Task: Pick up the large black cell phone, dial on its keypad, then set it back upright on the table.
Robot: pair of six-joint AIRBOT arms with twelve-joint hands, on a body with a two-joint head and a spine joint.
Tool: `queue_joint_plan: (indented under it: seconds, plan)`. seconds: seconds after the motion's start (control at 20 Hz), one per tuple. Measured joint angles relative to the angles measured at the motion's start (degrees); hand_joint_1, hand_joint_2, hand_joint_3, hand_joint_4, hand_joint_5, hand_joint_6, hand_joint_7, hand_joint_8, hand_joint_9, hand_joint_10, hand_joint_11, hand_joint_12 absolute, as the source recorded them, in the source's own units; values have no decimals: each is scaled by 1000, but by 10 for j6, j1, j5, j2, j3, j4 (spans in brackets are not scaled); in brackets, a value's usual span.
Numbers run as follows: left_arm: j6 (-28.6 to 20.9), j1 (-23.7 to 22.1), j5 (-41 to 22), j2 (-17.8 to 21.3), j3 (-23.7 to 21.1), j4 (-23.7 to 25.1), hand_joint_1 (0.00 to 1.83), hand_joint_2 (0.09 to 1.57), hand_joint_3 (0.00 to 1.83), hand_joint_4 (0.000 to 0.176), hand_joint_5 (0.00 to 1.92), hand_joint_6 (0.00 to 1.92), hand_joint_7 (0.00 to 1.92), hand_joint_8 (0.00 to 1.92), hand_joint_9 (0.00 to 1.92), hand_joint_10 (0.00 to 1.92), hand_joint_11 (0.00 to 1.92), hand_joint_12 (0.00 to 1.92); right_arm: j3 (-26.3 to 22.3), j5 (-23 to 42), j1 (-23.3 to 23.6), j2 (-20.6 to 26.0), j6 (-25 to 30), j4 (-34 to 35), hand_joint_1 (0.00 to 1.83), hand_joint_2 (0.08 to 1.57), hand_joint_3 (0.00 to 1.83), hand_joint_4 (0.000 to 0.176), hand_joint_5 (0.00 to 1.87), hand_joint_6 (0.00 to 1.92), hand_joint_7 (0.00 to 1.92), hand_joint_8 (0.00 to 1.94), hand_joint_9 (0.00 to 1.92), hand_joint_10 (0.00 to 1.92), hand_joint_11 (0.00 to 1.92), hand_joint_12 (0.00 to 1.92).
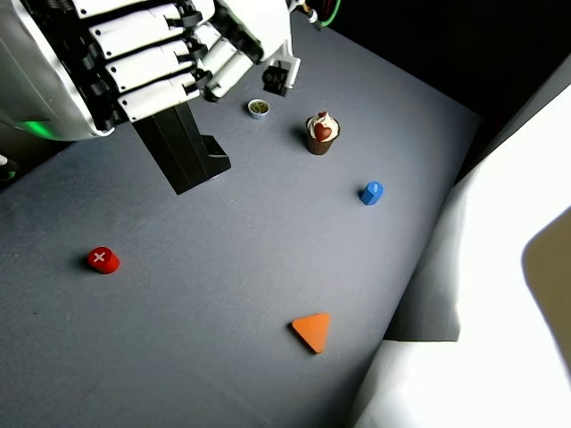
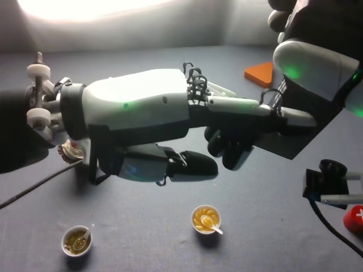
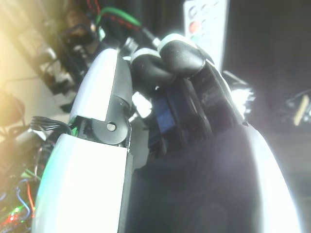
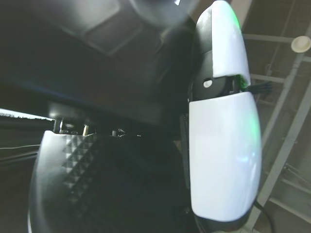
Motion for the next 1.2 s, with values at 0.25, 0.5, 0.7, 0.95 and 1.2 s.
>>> queue_joint_plan:
  seconds: [0.25, 0.5, 0.7, 0.95, 1.2]
  plan:
    - [2, -2, 0, -4, 57, -2, 1454, 1261, 17, 28, 181, 0, 614, 1456, 633, 1783, 580, 1921, -2, 0, 0, 1, -1, 5, 1493, 1101, 0, 0, 893, 1024, 1012, 803, 983, 1021, 794, 1576]
    - [4, 1, -3, -14, 84, -5, 1455, 1255, 9, 23, 197, 2, 638, 1405, 645, 1772, 569, 1921, 0, 0, -3, -1, 0, -4, 1493, 1104, 0, 0, 893, 1026, 989, 848, 981, 1025, 791, 1574]
    - [19, -4, -1, -19, 40, -18, 1457, 1251, 5, 29, 167, 1, 649, 1396, 653, 1763, 595, 1921, 30, 0, -24, -5, 1, 1, 1493, 1105, 0, 0, 890, 1014, 990, 849, 978, 1043, 789, 1581]
    - [21, -7, 1, -10, 29, -31, 1456, 1254, 6, 27, 180, 4, 643, 1421, 646, 1761, 588, 1921, 59, 7, -44, -13, 28, -6, 1493, 1105, 0, 0, 876, 1039, 995, 840, 983, 1033, 788, 1581]
    - [8, 5, -3, 37, 50, -35, 1447, 1256, 24, 29, 186, 0, 619, 1439, 640, 1788, 578, 1921, 73, 9, -57, -18, 28, -6, 1492, 1106, 0, 0, 888, 1017, 992, 833, 973, 1041, 801, 1585]
